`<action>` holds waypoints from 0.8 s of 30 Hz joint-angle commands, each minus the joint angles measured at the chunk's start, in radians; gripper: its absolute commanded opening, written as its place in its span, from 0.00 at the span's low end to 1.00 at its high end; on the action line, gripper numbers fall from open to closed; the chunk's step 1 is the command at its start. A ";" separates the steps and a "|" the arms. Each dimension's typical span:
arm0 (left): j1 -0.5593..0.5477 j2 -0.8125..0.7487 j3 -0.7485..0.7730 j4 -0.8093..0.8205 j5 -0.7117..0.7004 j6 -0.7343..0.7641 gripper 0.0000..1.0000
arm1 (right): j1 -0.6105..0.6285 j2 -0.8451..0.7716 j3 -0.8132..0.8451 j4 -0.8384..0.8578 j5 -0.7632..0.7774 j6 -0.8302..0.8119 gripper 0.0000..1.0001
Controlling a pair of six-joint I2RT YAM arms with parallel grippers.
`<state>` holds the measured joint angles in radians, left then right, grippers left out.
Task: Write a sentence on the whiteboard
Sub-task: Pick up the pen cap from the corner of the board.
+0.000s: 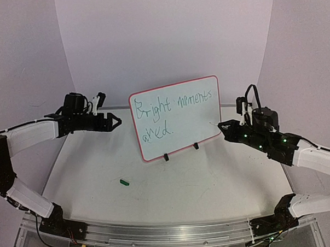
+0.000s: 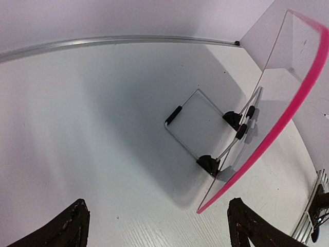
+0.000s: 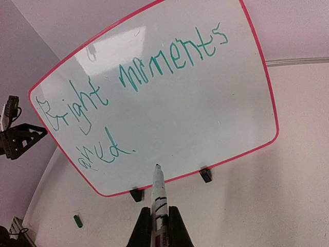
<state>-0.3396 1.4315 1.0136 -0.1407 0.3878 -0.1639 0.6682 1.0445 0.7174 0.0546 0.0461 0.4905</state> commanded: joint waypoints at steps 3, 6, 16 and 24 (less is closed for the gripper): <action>-0.095 -0.087 -0.214 0.132 -0.067 -0.169 0.91 | 0.008 0.037 -0.025 -0.037 -0.094 0.025 0.00; -0.159 -0.096 -0.293 0.161 -0.082 -0.185 0.90 | 0.020 0.052 -0.037 -0.027 -0.107 0.041 0.00; -0.266 -0.059 -0.473 0.289 0.011 -0.274 0.86 | 0.051 0.096 -0.071 0.012 -0.124 0.081 0.00; -0.325 0.025 -0.453 0.266 -0.012 -0.232 0.86 | 0.058 0.117 -0.067 0.036 -0.135 0.079 0.00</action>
<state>-0.6564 1.4264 0.5407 0.0811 0.3737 -0.4164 0.7174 1.1538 0.6525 0.0517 -0.0777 0.5617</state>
